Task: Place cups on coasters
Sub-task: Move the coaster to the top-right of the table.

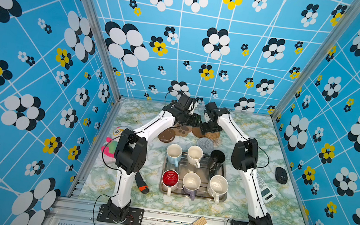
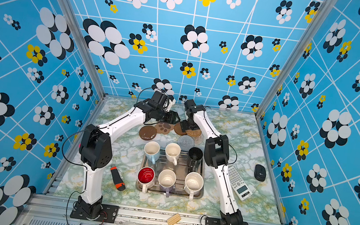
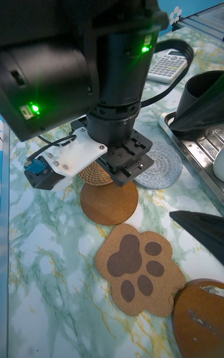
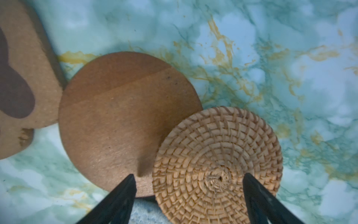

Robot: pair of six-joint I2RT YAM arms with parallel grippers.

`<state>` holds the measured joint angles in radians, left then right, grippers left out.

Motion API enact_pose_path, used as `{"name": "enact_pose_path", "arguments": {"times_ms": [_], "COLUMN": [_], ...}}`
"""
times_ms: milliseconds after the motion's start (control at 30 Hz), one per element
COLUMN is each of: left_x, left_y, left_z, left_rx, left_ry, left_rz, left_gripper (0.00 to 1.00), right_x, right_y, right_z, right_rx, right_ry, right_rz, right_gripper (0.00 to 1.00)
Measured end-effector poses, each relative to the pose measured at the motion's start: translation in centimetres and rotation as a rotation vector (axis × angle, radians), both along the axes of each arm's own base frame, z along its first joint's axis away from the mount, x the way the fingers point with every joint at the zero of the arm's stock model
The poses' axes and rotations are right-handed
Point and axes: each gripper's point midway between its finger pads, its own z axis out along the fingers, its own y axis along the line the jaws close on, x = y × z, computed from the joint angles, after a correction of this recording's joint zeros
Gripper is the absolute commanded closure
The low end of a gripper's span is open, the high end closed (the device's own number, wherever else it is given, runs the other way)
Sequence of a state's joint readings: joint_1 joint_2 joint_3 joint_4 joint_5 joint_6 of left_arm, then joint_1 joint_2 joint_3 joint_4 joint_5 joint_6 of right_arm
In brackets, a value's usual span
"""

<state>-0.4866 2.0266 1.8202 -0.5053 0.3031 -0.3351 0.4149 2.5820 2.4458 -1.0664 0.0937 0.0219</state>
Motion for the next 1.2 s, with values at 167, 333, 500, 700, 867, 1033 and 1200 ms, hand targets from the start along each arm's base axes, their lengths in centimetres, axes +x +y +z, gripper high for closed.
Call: {"name": "enact_pose_path", "arguments": {"times_ms": [167, 333, 500, 700, 867, 1033, 1200], "left_x": [0.0, 0.1, 0.1, 0.1, 0.1, 0.1, 0.1], "left_y": [0.1, 0.2, 0.3, 0.4, 0.5, 0.5, 0.5], "left_z": [0.7, 0.7, 0.6, 0.8, 0.9, 0.9, 0.8], "left_rx": [0.001, 0.004, 0.013, 0.016, 0.019, 0.02, 0.021], "left_ry": [-0.019, -0.021, -0.025, -0.031, -0.037, -0.035, -0.034], "left_rz": [0.002, 0.005, 0.005, 0.006, 0.005, 0.005, 0.005], "left_gripper": [0.33, 0.33, 0.33, 0.33, 0.33, 0.33, 0.33], "right_x": [0.1, 0.1, 0.2, 0.3, 0.6, 0.7, 1.0], "right_y": [-0.2, -0.2, -0.6, -1.5, -2.3, -3.6, -5.7], "right_z": [0.0, 0.0, 0.0, -0.5, -0.6, -0.7, -1.3], "right_rx": [-0.009, -0.013, -0.022, -0.023, -0.006, 0.004, 0.018], "right_ry": [-0.003, -0.004, -0.008, 0.005, 0.006, 0.006, 0.022], "right_rz": [-0.004, -0.005, -0.01, -0.029, -0.053, -0.083, -0.127], "right_gripper": [0.16, 0.19, 0.2, 0.21, 0.22, 0.22, 0.23]}}
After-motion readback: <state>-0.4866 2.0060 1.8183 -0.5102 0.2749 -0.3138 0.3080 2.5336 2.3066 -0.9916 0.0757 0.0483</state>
